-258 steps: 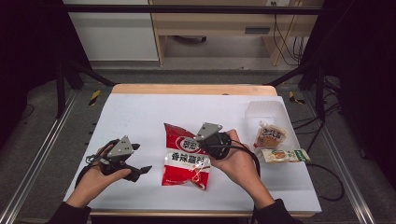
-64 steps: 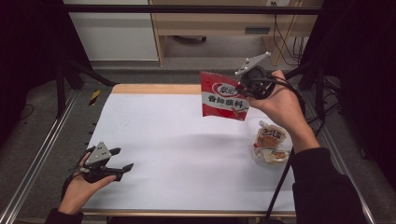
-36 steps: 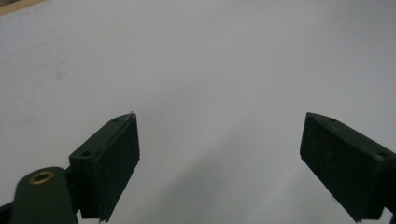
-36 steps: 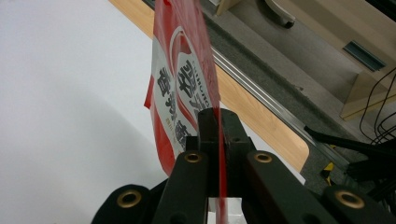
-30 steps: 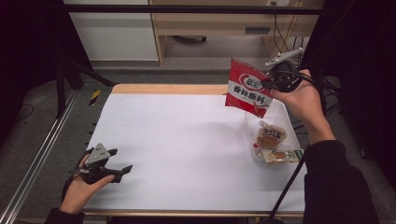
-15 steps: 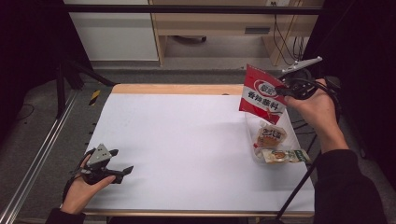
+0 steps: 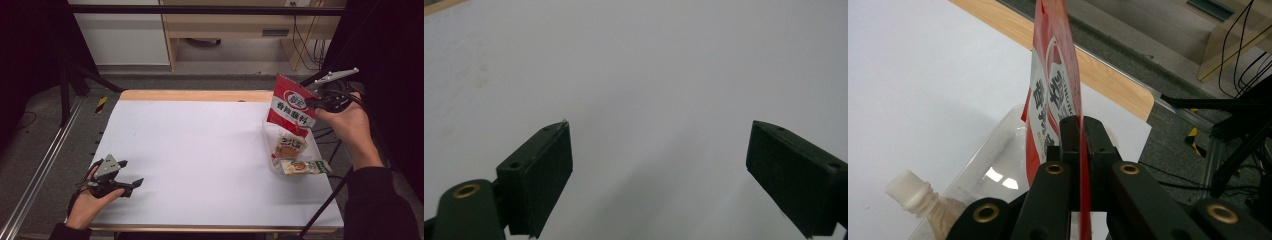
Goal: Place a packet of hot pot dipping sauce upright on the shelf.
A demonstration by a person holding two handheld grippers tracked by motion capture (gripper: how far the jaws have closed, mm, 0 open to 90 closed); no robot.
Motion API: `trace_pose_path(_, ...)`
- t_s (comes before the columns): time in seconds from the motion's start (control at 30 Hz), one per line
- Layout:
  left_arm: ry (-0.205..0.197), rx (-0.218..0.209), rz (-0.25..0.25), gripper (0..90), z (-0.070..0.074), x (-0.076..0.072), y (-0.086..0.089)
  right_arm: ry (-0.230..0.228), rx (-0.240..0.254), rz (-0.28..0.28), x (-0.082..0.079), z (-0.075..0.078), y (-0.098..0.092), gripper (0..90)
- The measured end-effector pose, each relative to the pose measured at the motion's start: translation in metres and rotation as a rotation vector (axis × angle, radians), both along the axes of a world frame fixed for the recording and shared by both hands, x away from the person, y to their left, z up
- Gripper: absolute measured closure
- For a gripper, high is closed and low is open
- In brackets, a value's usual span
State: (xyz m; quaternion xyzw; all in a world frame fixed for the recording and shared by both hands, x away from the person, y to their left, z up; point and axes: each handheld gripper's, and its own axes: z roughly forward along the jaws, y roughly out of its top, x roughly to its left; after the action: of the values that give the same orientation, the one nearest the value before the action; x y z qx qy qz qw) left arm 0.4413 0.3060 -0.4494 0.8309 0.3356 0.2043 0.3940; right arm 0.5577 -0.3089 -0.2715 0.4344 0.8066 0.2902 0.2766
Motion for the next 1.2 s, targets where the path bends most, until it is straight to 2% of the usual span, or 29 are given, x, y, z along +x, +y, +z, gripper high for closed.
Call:
trace_pose_path(0.33,0.001,0.0,0.0,11.1,0.0,0.0,0.0,0.012,0.026,0.002,0.004,-0.016,0.001,89.9)
trace_pose_path(0.67,0.002,0.002,0.0,11.2,0.0,0.0,-0.001,0.042,0.071,-0.003,0.006,-0.036,-0.001,89.9)
trace_pose_path(0.87,0.002,0.003,-0.003,11.1,-0.001,0.0,-0.002,0.048,0.091,-0.01,0.005,-0.04,-0.004,89.8)
trace_pose_path(1.2,0.005,0.011,-0.009,11.1,-0.001,-0.001,-0.002,0.064,0.066,-0.059,0.002,-0.049,-0.017,88.8)
